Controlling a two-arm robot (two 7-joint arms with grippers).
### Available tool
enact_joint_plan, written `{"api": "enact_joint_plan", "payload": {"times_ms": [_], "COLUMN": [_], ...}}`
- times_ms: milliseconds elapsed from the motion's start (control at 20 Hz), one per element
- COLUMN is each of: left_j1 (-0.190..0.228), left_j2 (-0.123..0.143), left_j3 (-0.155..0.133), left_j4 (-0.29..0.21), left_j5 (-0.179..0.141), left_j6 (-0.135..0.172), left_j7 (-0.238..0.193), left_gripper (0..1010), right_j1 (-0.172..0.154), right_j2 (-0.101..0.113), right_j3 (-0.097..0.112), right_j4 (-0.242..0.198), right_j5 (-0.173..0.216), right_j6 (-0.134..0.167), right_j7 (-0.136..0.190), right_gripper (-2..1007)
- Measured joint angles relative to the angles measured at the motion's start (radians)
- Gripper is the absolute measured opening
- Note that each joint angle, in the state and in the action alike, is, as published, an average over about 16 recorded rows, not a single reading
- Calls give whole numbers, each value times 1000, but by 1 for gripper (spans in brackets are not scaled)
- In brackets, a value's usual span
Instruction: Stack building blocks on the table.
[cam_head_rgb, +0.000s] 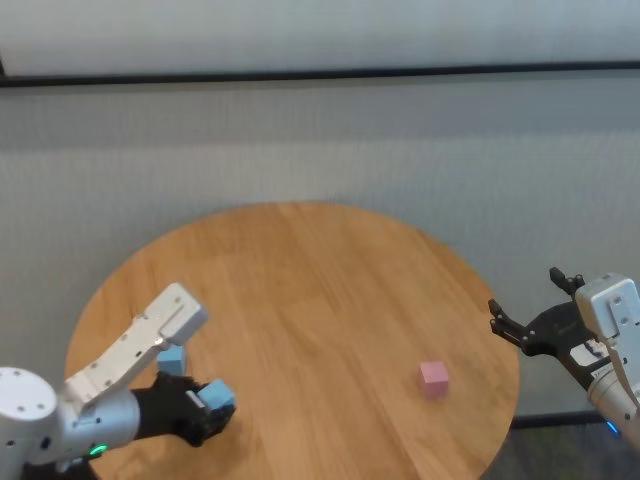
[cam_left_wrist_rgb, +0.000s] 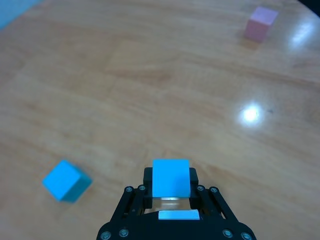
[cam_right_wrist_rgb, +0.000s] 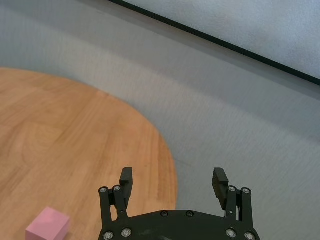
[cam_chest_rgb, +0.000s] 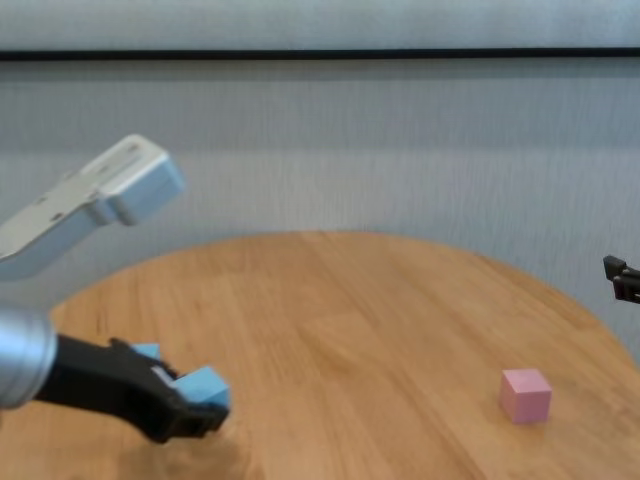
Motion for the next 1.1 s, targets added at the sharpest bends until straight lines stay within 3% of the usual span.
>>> {"api": "enact_joint_plan", "payload": {"times_ms": [350,550,800,1100], "left_j1": [-78,-114,-149,-177], "left_j2": [-77,-125,-174,-215], "left_j3": [47,63,77,87], "left_j4": [79,130,185,241], "left_j5": [56,71,78,78], "left_j6": [-49,-60,-54,-24], "left_j7": [-34,-50,-69,-89], "left_gripper": [396,396,396,396], "right_j1": [0,0,0,0], "right_j2": [0,0,0,0], "right_j3": [0,0,0,0], "right_j4": [0,0,0,0], "right_j5": [0,0,0,0], "right_j6": [0,0,0,0], "right_j7": [0,0,0,0], "right_gripper": [1004,1005,1005,1005]}}
